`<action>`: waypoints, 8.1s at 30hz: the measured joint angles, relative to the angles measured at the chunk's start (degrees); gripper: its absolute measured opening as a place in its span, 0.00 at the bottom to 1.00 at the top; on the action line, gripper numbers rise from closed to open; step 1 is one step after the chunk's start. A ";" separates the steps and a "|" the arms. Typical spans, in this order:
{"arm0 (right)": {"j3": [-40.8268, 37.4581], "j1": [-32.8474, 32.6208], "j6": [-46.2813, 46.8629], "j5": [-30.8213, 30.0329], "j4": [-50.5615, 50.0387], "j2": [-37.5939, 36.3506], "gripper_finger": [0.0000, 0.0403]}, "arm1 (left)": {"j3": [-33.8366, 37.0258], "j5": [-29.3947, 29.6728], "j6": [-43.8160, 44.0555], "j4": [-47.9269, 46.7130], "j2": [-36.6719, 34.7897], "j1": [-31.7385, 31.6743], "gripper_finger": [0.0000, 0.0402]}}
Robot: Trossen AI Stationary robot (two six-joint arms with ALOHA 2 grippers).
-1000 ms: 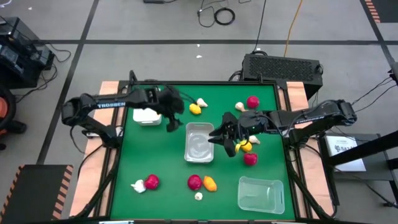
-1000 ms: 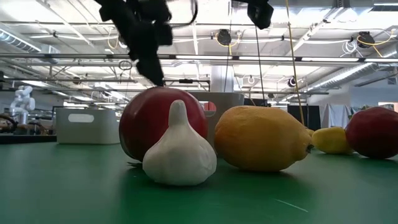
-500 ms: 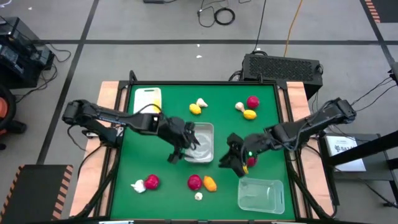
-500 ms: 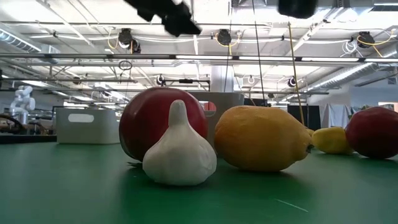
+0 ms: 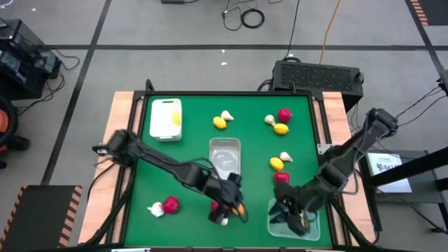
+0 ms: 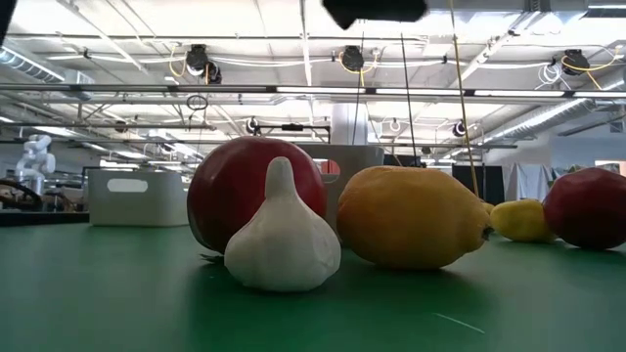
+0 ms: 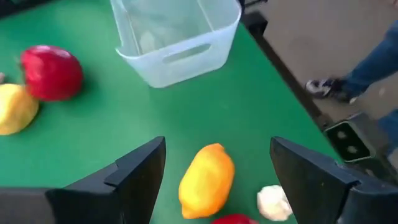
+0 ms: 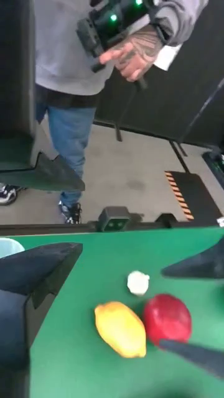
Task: Sort produce into baskets
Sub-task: Put the lemon into the white bin
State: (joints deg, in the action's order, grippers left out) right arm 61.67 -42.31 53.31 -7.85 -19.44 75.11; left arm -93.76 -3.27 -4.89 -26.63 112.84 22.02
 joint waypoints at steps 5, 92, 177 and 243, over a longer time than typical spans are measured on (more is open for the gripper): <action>0.00 -3.88 0.56 -4.66 -0.33 0.00 0.33 | -9.88 2.10 -0.39 -6.50 7.80 1.11 0.73; -0.06 2.15 -4.75 -16.25 -2.82 0.02 0.33 | -13.29 17.78 2.97 -43.46 -11.96 -13.22 0.56; -0.02 49.84 -36.80 6.68 -7.26 -6.51 0.33 | 35.25 11.32 22.77 -21.31 -36.70 -62.28 0.75; -16.39 35.91 10.70 4.79 -24.83 9.34 0.78 | 31.09 0.26 13.42 -5.29 -36.68 -44.39 0.75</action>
State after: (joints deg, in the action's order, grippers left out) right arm 45.28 -6.41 64.01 -3.05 -44.26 84.45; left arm -62.68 -3.01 8.53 -31.92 76.16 -22.37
